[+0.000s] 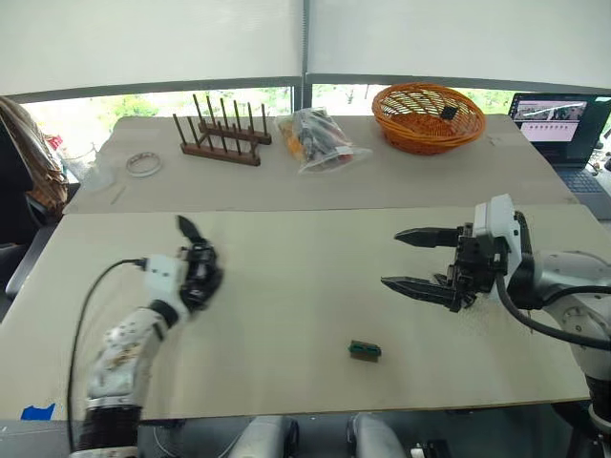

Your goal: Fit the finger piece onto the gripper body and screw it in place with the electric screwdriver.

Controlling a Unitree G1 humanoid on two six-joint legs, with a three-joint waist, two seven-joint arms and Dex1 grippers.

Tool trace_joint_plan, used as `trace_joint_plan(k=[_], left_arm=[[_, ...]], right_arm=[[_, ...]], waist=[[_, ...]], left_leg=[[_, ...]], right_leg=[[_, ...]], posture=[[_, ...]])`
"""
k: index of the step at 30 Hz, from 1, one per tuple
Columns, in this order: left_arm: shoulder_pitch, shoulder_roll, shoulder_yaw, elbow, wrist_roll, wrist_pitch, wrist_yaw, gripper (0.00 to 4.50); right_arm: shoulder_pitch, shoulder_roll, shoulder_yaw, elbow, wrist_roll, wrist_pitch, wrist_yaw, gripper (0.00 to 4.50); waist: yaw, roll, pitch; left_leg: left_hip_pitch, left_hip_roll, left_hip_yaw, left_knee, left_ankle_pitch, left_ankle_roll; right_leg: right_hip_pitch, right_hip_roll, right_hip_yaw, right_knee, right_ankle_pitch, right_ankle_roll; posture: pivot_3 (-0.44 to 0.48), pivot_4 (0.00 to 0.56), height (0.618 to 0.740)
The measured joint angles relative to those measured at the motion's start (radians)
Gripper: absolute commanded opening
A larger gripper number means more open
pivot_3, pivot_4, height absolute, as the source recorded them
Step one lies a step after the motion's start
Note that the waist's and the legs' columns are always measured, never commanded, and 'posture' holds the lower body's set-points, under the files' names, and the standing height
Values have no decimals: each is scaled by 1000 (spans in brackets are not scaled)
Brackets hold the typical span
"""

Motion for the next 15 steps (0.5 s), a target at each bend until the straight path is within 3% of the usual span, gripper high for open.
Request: trace_joint_plan(k=[8,13,14,15], left_arm=[[-58,-222,-192,-156,144,185,270,2365],[-65,-260,-261,-148,210,203,336,2365],[-68,-260,-258,-141,210,200,336,3383],[-68,-255,-250,-138,202,194,324,3651]], right_arm=[[41,18,6,-50,-2,5,-21,4500],[53,18,12,-56,-2,5,-24,4500],[53,18,12,-56,-2,5,-26,4500],[53,18,14,-57,-2,5,-29,4500]], waist=[[3,-3,2],[1,-3,2],[2,-3,2],[2,-3,2]], left_leg=[[-1,1,0,1,2,0],[0,1,1,1,2,0],[0,1,1,1,3,-1],[0,2,1,1,3,-1]], right_leg=[[-1,2,0,1,0,0],[-1,2,-1,2,0,0],[-1,2,-1,2,0,0],[-1,2,-1,2,0,0]], posture=[[0,150,740],[0,150,740],[0,150,740],[0,150,740]])
